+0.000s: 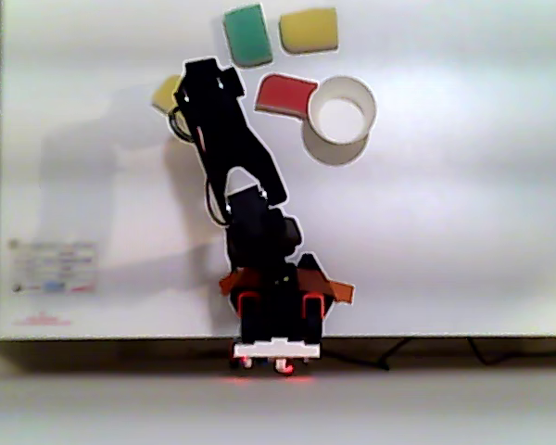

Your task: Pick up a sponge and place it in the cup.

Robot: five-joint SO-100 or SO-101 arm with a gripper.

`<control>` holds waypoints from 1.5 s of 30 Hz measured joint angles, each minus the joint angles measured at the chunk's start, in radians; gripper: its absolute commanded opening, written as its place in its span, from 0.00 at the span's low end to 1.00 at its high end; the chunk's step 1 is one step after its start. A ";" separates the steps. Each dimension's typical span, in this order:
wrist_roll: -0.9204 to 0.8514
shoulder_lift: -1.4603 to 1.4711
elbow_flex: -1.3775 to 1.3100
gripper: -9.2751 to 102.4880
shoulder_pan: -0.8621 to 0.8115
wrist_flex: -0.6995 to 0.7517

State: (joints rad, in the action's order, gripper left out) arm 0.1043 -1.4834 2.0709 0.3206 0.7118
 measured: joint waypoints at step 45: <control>0.173 -0.025 -0.270 0.29 0.066 0.348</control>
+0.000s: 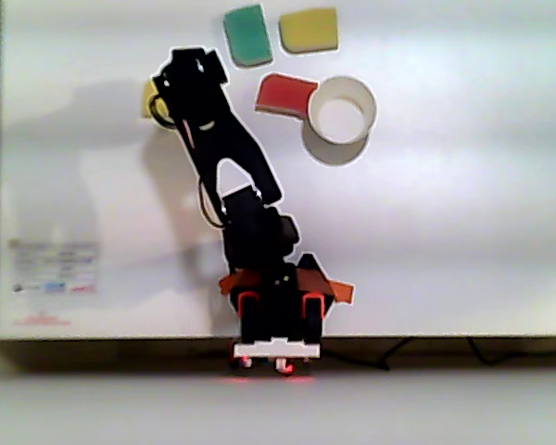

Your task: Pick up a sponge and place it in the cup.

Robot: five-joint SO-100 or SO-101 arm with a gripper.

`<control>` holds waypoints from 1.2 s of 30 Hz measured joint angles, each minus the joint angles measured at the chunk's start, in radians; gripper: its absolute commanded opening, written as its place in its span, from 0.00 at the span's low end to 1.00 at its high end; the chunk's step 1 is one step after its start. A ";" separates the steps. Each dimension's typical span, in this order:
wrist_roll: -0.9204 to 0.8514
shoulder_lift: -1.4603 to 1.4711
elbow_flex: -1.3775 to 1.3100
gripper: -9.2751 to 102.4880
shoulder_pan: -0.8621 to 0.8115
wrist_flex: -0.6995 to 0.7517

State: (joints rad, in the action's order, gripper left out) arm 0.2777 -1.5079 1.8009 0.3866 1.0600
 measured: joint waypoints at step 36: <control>0.048 0.192 -0.101 0.42 0.057 -0.124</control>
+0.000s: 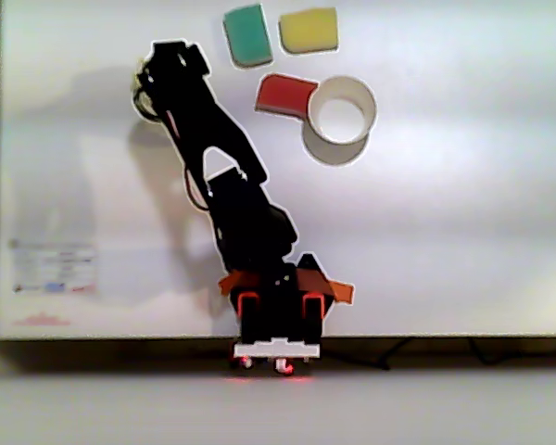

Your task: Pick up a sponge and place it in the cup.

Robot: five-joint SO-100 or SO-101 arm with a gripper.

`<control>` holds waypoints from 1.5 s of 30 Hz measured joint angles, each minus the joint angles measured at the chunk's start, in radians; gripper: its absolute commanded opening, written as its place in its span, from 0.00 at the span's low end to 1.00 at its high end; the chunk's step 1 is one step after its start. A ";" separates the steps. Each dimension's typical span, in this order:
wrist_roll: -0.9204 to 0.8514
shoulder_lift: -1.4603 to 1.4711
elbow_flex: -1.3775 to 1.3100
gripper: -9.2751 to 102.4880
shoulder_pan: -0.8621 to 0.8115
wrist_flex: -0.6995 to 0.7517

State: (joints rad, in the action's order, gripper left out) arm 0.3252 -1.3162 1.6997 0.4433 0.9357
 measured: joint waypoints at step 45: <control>-0.077 0.147 -0.877 0.08 -0.307 0.759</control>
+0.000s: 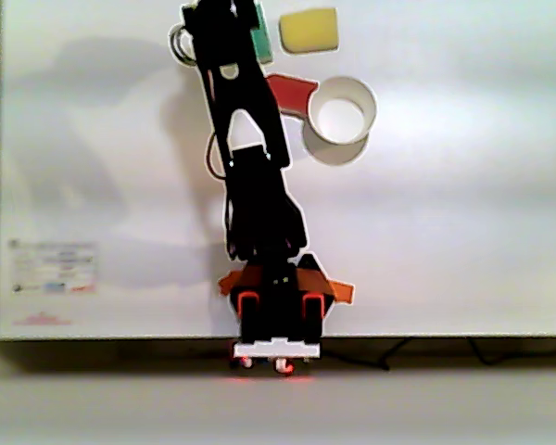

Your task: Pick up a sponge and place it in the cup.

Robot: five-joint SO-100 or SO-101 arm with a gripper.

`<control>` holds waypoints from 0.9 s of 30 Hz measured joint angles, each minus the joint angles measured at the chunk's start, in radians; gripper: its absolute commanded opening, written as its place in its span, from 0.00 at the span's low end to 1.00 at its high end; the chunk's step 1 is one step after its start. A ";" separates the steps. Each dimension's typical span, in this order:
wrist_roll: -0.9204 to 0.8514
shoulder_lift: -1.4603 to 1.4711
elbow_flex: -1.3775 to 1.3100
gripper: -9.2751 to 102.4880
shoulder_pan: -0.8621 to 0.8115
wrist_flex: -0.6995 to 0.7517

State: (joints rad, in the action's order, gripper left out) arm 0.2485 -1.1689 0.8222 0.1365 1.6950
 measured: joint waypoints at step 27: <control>-0.307 -0.419 0.314 0.08 -0.598 0.054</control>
State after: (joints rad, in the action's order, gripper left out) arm -0.0583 -1.5877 1.1367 -0.4617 1.7487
